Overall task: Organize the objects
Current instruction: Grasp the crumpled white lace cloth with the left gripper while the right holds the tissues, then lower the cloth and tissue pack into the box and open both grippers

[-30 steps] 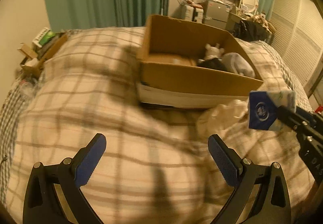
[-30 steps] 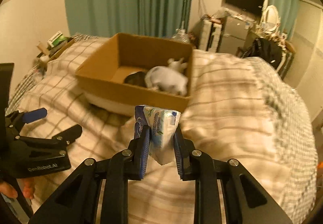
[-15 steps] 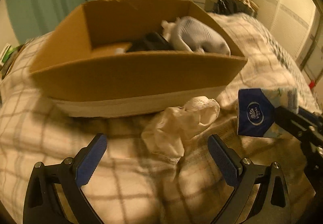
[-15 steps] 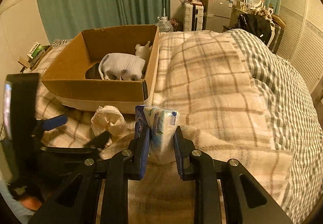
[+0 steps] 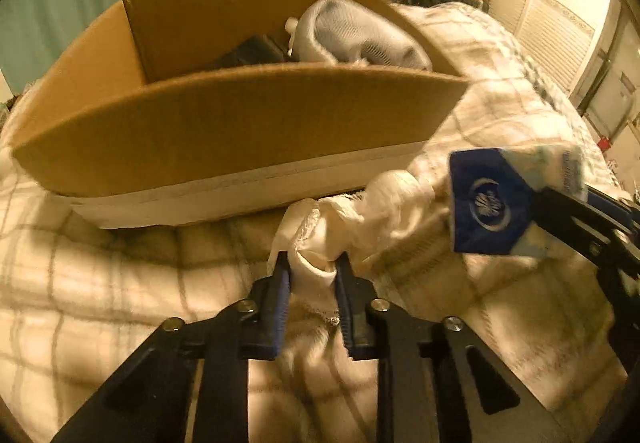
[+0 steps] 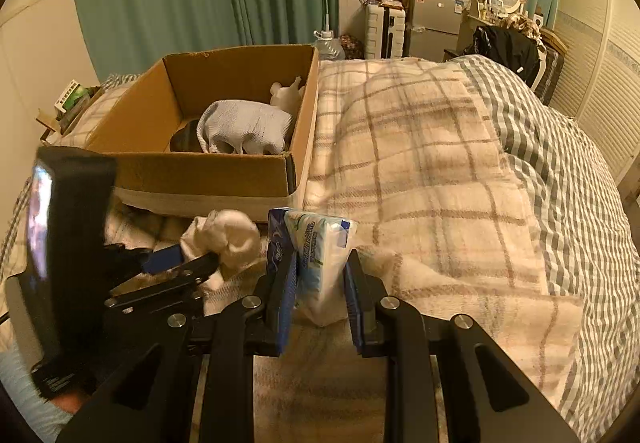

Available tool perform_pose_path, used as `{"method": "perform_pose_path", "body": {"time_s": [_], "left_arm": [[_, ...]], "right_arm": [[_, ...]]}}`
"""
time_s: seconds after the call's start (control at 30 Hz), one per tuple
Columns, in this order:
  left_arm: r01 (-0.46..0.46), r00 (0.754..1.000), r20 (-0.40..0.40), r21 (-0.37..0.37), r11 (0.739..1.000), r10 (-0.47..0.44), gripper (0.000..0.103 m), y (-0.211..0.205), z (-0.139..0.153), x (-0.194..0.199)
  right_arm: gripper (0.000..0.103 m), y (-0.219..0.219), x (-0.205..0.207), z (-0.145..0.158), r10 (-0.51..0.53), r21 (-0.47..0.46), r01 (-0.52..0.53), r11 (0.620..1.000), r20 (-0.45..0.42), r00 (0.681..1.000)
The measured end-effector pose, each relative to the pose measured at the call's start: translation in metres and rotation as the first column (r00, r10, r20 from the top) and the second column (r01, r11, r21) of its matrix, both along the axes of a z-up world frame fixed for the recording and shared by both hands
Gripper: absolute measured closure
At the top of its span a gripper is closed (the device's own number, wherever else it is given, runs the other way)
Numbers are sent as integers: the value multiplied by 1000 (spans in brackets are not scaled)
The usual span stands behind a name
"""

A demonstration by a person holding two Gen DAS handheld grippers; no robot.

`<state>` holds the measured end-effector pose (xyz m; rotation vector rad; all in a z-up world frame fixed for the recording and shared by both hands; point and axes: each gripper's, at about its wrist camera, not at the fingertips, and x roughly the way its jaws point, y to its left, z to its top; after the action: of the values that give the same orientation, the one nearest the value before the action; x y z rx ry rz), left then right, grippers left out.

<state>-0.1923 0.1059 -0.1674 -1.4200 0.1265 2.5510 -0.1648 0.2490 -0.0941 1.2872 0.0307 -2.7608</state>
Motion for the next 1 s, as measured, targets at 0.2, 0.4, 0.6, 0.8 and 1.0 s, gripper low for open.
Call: {"method": "perform_pose_path", "body": {"time_s": [0.2, 0.4, 0.6, 0.8, 1.0], "left_arm": [[-15, 999, -50, 39, 999, 17, 86, -12, 31, 26], [-23, 993, -114, 98, 995, 34, 86, -29, 71, 50], [-4, 978, -206, 101, 995, 25, 86, -47, 114, 72], [8, 959, -281, 109, 994, 23, 86, -68, 157, 79], [7, 944, -330, 106, 994, 28, 86, -81, 191, 66]], "right_arm": [[81, -7, 13, 15, 0, 22, 1, 1000, -42, 999], [81, -18, 40, 40, 19, 26, -16, 1000, -97, 995], [81, -28, 65, 76, 28, 12, -26, 1000, -160, 987], [81, -48, 76, 113, 80, 42, -72, 997, -219, 972], [81, -70, 68, 152, 148, 87, -128, 988, -288, 946]]}}
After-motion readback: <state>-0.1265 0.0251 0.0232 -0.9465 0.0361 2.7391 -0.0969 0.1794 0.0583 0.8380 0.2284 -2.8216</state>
